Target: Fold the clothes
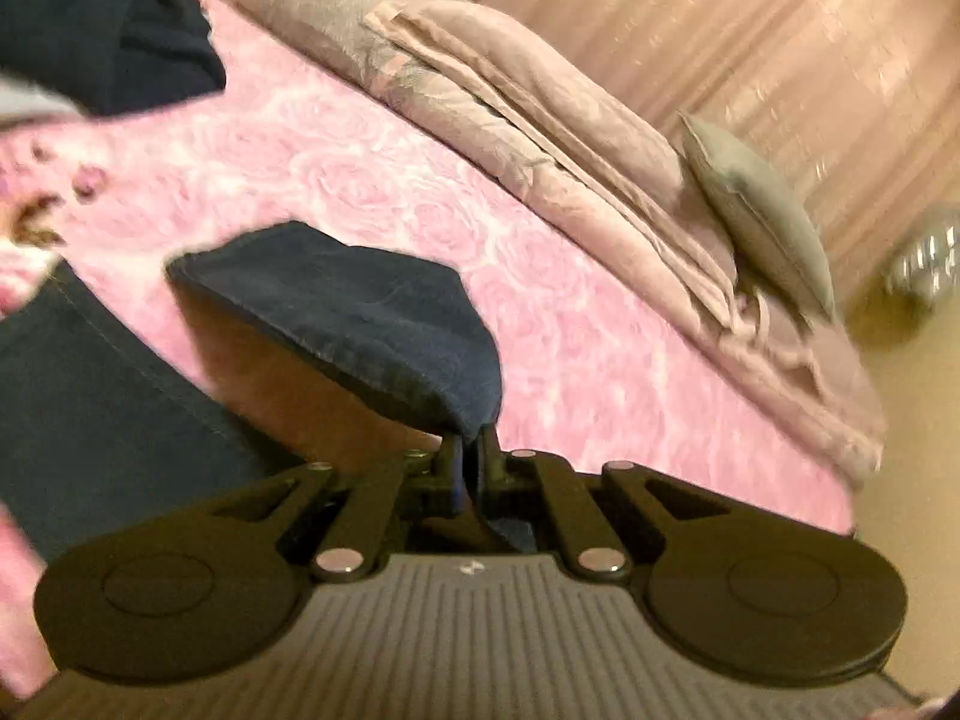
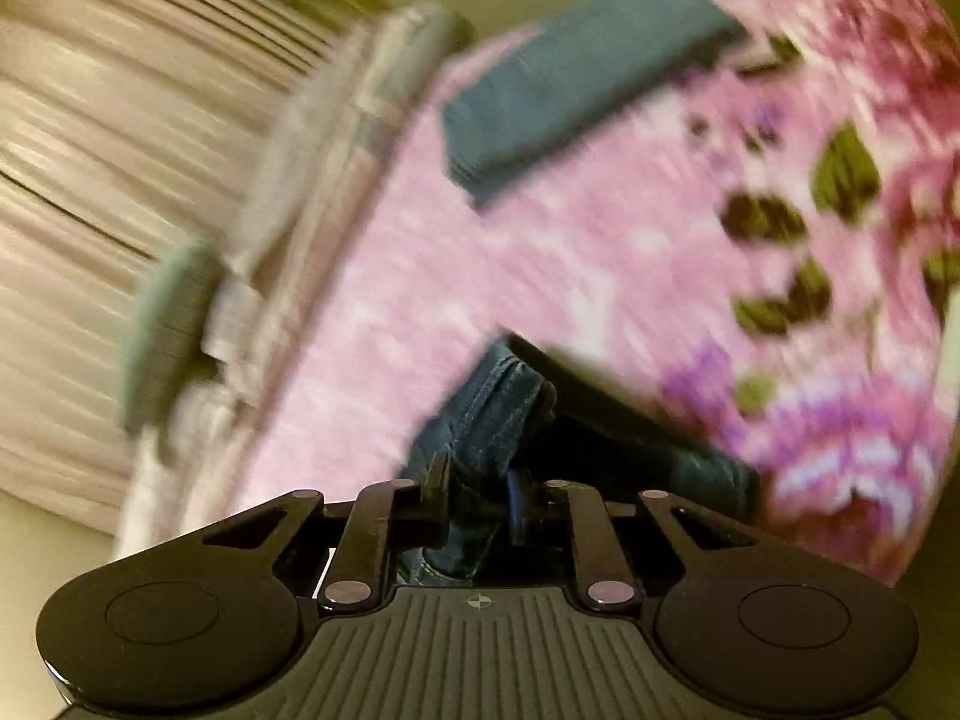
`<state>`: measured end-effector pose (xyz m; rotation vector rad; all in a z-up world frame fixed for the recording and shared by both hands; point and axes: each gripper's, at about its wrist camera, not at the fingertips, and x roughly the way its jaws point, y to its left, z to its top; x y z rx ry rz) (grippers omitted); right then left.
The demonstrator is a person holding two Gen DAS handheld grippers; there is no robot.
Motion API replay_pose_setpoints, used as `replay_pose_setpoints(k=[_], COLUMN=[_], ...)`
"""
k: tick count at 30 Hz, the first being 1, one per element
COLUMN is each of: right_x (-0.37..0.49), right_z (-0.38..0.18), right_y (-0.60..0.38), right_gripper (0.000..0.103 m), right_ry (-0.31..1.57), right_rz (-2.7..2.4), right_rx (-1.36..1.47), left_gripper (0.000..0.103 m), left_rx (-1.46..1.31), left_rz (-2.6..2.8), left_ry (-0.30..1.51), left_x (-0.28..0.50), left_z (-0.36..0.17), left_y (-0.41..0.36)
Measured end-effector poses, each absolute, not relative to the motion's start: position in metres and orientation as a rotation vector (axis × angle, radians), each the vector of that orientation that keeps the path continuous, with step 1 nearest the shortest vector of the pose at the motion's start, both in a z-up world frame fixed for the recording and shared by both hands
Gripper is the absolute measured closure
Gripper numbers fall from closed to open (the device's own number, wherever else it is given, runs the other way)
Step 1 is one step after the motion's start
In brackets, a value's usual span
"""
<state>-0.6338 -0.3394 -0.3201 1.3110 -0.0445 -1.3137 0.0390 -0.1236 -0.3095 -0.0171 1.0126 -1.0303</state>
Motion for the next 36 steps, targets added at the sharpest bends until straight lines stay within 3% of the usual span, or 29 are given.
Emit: replay_pose_setpoints(k=[5,14,21,22,23,25,27,30,33,36], right_x=[-0.642,-0.649,-0.647,-0.646,-0.644,-0.64,-0.634,-0.627,-0.628,-0.624], right_z=[-0.349,-0.355,-0.369,-0.371,-0.371,-0.366,-0.354,-0.334,-0.319,-0.312], right_y=[-0.322,-0.312,-0.31,-0.313,-0.316,-0.324,-0.328,-0.33,-0.331,-0.338], right_gripper=[0.087,0.087,0.087,0.082,0.056,0.02,0.02,0.02,0.02,0.02], right_ry=[0.113,0.188,0.288,0.306,0.337,0.415,0.458,0.52,0.483,0.415], right_rz=[-1.371,-1.367,-1.385,-1.39,-1.408,-1.458,-1.464,-1.531,-1.618,-1.666], right_rx=[1.367,1.344,1.332,1.322,1.314,1.299,1.23,1.127,1.097,1.117], left_gripper=[0.099,0.098,0.098,0.097,0.097,0.095,0.085,0.083,0.073,0.071], left_rx=[0.279,0.262,0.286,0.295,0.306,0.313,0.291,0.244,0.186,0.098], left_rz=[-0.963,-0.977,-0.9,-0.892,-0.889,-0.9,-0.935,-0.962,-0.915,-0.779], left_ry=[1.058,1.014,1.08,1.089,1.087,1.08,1.099,1.108,1.082,1.089], left_x=[0.004,-0.003,-0.007,-0.007,-0.008,-0.01,-0.009,0.0,0.021,0.063], left_z=[-0.356,-0.341,-0.373,-0.377,-0.377,-0.371,-0.359,-0.339,-0.324,-0.33], left_y=[-0.102,-0.087,-0.085,-0.088,-0.089,-0.087,-0.078,-0.064,-0.056,-0.064])
